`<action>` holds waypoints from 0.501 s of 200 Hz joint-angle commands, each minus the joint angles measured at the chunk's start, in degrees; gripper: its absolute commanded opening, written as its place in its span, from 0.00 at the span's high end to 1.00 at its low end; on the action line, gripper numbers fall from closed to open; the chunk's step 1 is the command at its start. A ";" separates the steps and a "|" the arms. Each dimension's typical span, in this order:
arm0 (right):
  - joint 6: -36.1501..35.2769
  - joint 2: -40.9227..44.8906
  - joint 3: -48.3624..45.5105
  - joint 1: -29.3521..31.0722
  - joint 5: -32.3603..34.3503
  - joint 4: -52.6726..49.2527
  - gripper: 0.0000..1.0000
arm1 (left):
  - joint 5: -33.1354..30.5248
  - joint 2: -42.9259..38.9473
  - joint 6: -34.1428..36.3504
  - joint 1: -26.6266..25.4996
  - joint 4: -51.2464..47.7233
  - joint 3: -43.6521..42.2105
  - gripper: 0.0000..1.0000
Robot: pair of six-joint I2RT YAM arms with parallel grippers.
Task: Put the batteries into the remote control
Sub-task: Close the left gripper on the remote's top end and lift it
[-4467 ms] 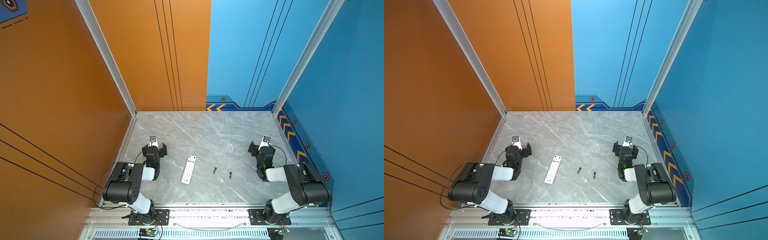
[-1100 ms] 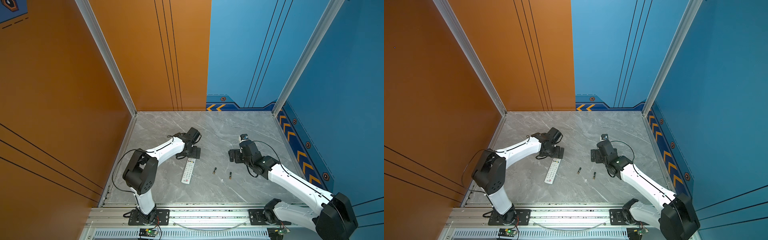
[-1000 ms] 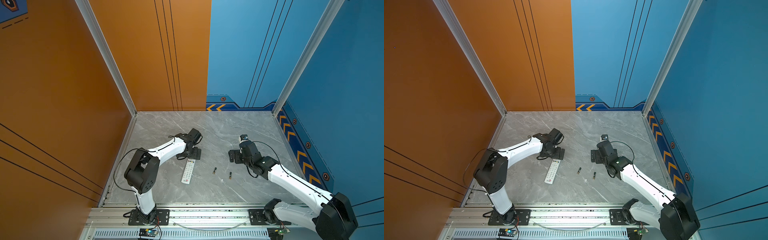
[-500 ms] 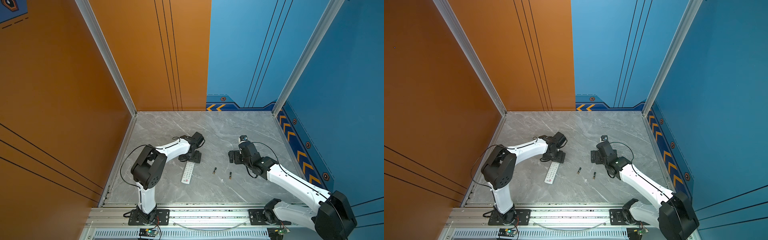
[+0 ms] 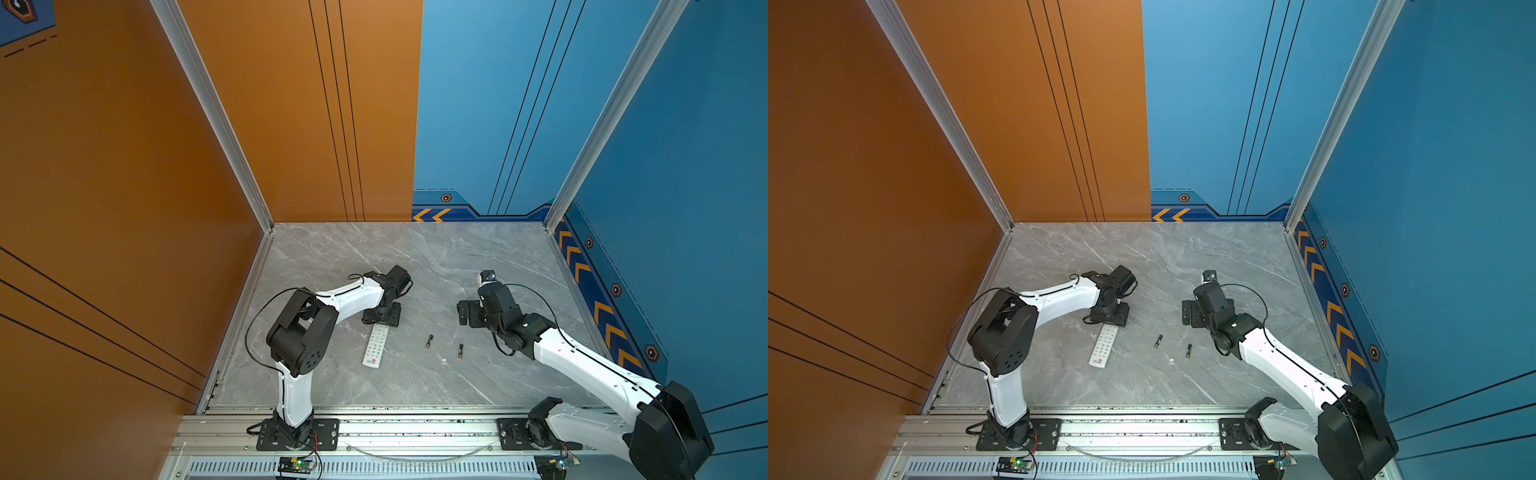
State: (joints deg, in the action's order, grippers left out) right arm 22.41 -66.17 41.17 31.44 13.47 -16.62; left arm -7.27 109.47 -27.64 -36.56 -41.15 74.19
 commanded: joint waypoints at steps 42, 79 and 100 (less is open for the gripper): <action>1.05 -0.18 -0.76 -0.33 -0.58 1.24 0.00 | -0.77 -0.05 -0.76 -0.74 -0.50 -0.05 0.48; 1.14 1.68 -1.22 -0.34 -0.24 0.68 0.00 | -0.90 -0.92 -1.05 -0.76 -0.38 -0.21 0.57; 1.14 3.04 -1.53 -0.46 -0.19 0.56 0.00 | -0.81 -2.16 -1.08 -0.54 -0.38 -0.24 0.63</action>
State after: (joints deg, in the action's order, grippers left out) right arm 22.59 -65.32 40.51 31.44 13.47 -15.86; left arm -7.27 109.43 -28.18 -36.82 -40.97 74.19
